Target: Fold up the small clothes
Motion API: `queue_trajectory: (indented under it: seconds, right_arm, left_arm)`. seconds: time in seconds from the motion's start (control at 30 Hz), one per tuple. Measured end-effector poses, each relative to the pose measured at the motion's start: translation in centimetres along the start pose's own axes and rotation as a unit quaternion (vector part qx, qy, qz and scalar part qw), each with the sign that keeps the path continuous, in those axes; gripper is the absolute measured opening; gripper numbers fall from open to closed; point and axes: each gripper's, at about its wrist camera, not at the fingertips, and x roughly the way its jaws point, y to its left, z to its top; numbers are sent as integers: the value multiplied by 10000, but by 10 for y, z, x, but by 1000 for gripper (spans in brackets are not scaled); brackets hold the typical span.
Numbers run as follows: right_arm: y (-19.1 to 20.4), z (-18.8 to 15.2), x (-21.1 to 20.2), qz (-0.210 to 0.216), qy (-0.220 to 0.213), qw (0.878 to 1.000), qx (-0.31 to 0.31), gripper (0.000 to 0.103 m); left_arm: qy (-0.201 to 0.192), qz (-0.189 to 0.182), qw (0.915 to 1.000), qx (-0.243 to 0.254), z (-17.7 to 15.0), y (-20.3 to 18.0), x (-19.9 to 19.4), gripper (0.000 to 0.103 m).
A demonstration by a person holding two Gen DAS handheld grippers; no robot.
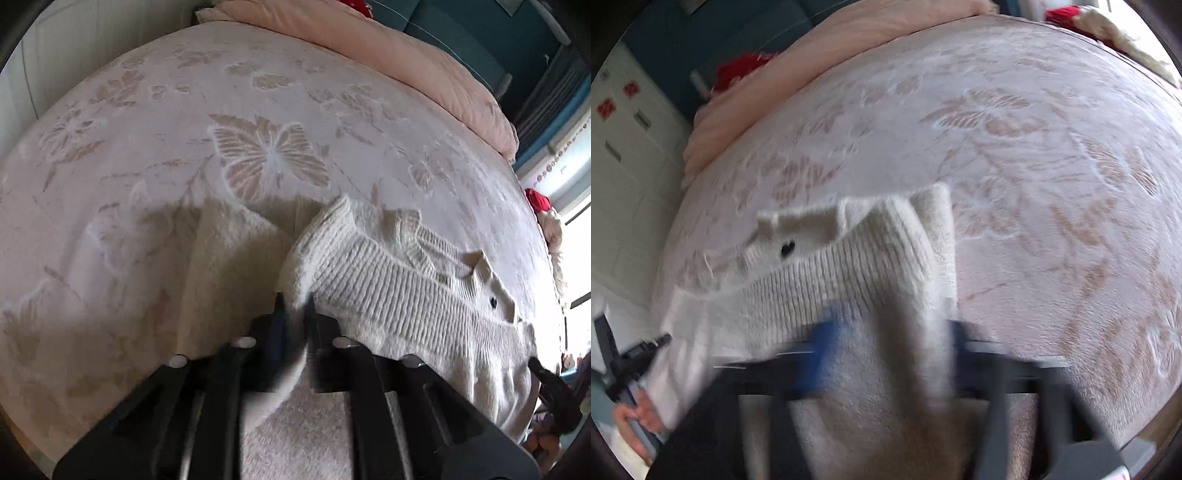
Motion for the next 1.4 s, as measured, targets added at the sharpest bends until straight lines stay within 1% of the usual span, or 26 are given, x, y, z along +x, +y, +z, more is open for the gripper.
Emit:
queue_trajectory:
  seconds: [0.1, 0.2, 0.27, 0.33, 0.37, 0.4, 0.43, 0.47, 0.5, 0.53, 0.6, 0.67, 0.7, 0.73, 0.8, 0.83, 0.9, 0.93, 0.97, 1.0, 1.07, 1.1, 1.17, 1.27, 1.33, 1.4]
  right_arm:
    - [8, -2, -30, 378, -437, 9983, -90, 11]
    - [28, 18, -75, 638, -1082, 9915, -328, 11]
    - [42, 40, -91, 709, -1443, 9859, -455, 11]
    - [48, 56, -81, 546, -1488, 9861, -501, 13]
    - [48, 61, -65, 352, -1404, 9879, -554, 19]
    - [44, 65, -36, 44, -1106, 9920, -604, 34]
    - [37, 64, -2, -365, -663, 9955, -571, 41]
    - [30, 58, 28, -897, -187, 9945, -508, 37]
    - [26, 53, 39, -1078, 3, 9929, -510, 22]
    - [26, 46, 34, -986, -158, 9938, -494, 20]
    - [32, 34, 0, -771, -744, 9932, -454, 23]
    - [41, 21, -31, -415, -1042, 9928, -428, 25]
    - [48, 13, -42, -174, -1025, 9935, -472, 25]
    - [55, 3, -46, -15, -928, 9940, -583, 25]
    - [68, -16, -38, -23, -658, 9936, -922, 40]
    - [72, -25, -29, -141, -525, 9927, -1075, 44]
    - [67, -48, 3, -568, -34, 9904, -1261, 41]
    - [65, -56, 5, -612, -98, 9898, -1283, 40]
    - [67, -59, -3, -656, -217, 9894, -1275, 40]
    - [76, -58, -15, -678, -216, 9896, -1254, 42]
    - [92, -59, -32, -326, -300, 9916, -1212, 43]
    - [104, -60, -38, -1, -271, 9916, -1267, 43]
    - [125, -68, -36, 233, -155, 9882, -1504, 43]
    - [144, -96, -8, 112, 224, 9822, -1864, 43]
    - [144, -113, -2, -40, -47, 9785, -2061, 44]
    - [151, -110, -10, -172, -1, 9784, -2059, 46]
  left_arm:
    - [-379, -316, 9987, -114, -1, 7, -38, 6]
    - [-747, -504, 9957, -195, 15, 9, -77, 6]
    - [-982, -403, 9943, -65, 33, 0, -88, 6]
    - [-1129, -36, 9935, 130, 48, -10, -79, 6]
    - [-1068, 40, 9942, 103, 52, -11, -70, 6]
    - [-893, 169, 9958, 44, 55, -10, -53, 7]
    - [-646, 340, 9973, -11, 56, -8, -34, 10]
    - [-292, 572, 9979, -36, 54, -5, -9, 10]
    - [-57, 780, 9969, -56, 50, -3, 7, 10]
    - [40, 888, 9960, -41, 45, -2, 13, 10]
    - [-264, 831, 9962, 41, 31, -6, -2, 13]
    - [-563, 742, 9954, 238, 16, -16, -28, 29]
    - [-684, 646, 9951, 297, 6, -22, -40, 44]
    - [-754, 578, 9949, 329, -1, -25, -48, 51]
    - [-713, 425, 9953, 499, -24, -36, -55, 55]
    - [-639, 452, 9953, 576, -31, -40, -52, 57]
    - [-343, 625, 9943, 791, -54, -46, -36, 57]
    - [-92, 809, 9933, 822, -66, -45, -25, 57]
    - [-9, 850, 9932, 790, -70, -43, -20, 57]
    - [-61, 837, 9936, 751, -76, -41, -23, 57]
    - [-231, 835, 9935, 743, -81, -40, -35, 58]
    - [-234, 841, 9935, 727, -82, -40, -37, 64]
    - [-234, 845, 9939, 673, -85, -39, -37, 66]
    - [-179, 963, 9922, 775, -90, -34, -31, 66]
    - [-202, 1063, 9897, 933, -94, -32, -29, 66]
    - [-228, 1099, 9878, 1078, -100, -31, -31, 66]
